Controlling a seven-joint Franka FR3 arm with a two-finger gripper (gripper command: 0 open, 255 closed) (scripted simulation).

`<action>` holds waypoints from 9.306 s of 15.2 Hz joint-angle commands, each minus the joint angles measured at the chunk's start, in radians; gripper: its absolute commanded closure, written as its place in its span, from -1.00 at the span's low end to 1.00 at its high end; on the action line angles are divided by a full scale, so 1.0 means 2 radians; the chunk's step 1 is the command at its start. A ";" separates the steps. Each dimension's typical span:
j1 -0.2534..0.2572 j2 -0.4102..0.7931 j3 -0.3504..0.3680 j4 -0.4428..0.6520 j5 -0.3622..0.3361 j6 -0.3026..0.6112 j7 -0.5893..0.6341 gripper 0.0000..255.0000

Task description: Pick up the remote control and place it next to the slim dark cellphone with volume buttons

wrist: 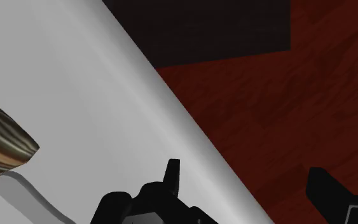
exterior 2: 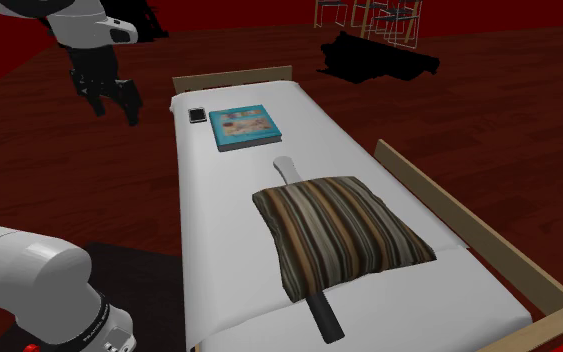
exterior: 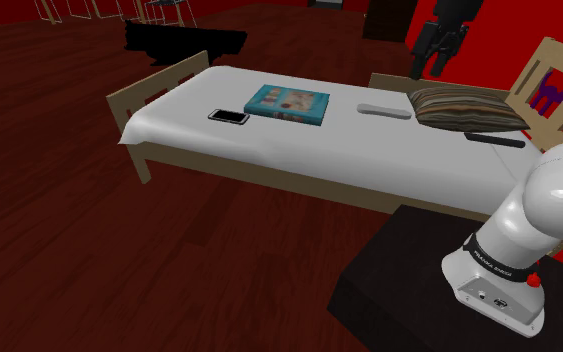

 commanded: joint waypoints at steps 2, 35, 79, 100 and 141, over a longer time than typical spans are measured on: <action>-0.001 0.003 -0.011 -0.006 -0.008 0.008 -0.018 -1.00; -0.023 0.525 -0.286 0.228 0.079 0.248 -0.650 -1.00; -0.055 0.579 -0.275 0.325 0.101 0.199 -0.690 1.00; 0.098 0.547 -0.219 0.307 0.068 0.205 -0.475 1.00; 0.183 0.705 -0.150 0.455 0.103 0.218 -0.316 -1.00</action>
